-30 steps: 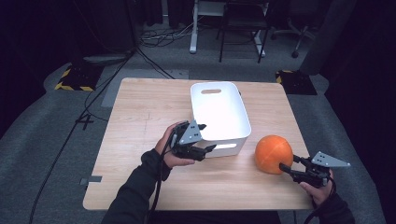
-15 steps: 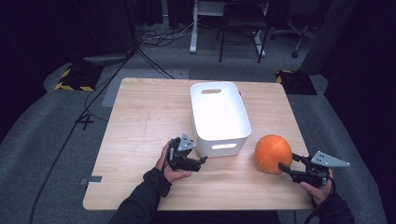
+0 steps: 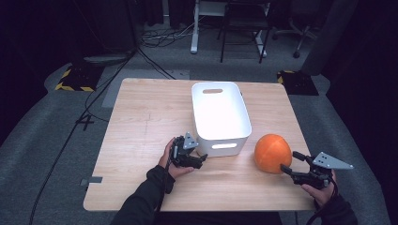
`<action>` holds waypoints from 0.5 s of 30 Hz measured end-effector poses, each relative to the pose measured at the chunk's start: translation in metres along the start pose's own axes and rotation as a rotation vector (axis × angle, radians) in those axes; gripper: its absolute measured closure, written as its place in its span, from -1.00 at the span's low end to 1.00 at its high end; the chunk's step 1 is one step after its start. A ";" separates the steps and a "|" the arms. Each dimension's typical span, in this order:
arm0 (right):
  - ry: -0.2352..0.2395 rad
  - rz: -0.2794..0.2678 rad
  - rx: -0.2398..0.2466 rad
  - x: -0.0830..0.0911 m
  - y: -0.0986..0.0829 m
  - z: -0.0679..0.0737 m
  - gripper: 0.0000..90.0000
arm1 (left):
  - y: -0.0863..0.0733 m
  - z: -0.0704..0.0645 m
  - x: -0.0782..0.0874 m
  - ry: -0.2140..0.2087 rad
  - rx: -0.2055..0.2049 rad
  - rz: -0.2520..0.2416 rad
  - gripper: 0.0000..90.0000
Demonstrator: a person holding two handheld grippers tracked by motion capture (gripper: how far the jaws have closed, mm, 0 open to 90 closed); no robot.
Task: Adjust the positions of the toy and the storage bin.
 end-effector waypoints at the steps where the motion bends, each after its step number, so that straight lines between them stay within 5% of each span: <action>1: -0.005 -0.003 -0.010 0.000 0.002 0.002 -0.55 | 0.000 0.003 0.002 0.016 -0.006 -0.001 -0.63; 8: -0.023 -0.031 0.026 0.003 0.022 0.008 -0.54 | -0.007 0.013 0.015 0.012 0.031 -0.002 -0.56; 15: -0.025 -0.017 0.046 -0.005 0.042 0.017 -0.60 | -0.021 0.013 0.031 -0.008 0.005 0.034 -0.59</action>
Point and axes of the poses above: each handheld gripper's, and its own axes: x roughly backward along the jaws, y roughly out of its top, z roughly to its left, the point moved 7 cm from there along -x, roughly forward along the jaws, and after that the axes turned 7 degrees about -z, right-handed, at the moved point
